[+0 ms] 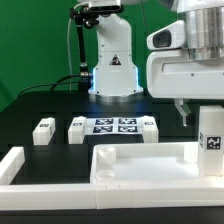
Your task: Assemble desk
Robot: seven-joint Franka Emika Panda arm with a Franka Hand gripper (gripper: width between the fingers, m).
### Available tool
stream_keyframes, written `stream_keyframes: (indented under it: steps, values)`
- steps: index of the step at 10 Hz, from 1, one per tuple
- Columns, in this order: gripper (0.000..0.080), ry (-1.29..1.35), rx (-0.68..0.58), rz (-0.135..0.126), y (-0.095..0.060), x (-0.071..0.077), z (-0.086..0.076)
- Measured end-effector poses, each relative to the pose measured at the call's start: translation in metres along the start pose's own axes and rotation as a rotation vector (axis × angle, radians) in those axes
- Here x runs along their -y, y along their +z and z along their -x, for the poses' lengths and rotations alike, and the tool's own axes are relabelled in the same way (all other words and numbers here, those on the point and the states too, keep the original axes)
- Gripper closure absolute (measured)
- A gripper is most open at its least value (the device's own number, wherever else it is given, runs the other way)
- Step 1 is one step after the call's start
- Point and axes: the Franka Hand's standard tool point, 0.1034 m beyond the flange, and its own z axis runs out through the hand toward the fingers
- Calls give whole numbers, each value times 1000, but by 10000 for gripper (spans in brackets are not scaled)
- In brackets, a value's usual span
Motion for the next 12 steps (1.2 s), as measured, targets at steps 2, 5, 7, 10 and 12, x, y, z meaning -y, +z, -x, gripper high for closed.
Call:
stream_keyframes:
  steps: [2,5,7,10,12]
  values:
    - [151,-372,-21,17,1,0,-2]
    - [151,-413,-32,17,1,2,-3]
    - [412,-280,-30,8,1,3,-2]
    - [505,-122,-30,10,2,-1,-4]
    - [505,153,-28,3,2,-3,-5]
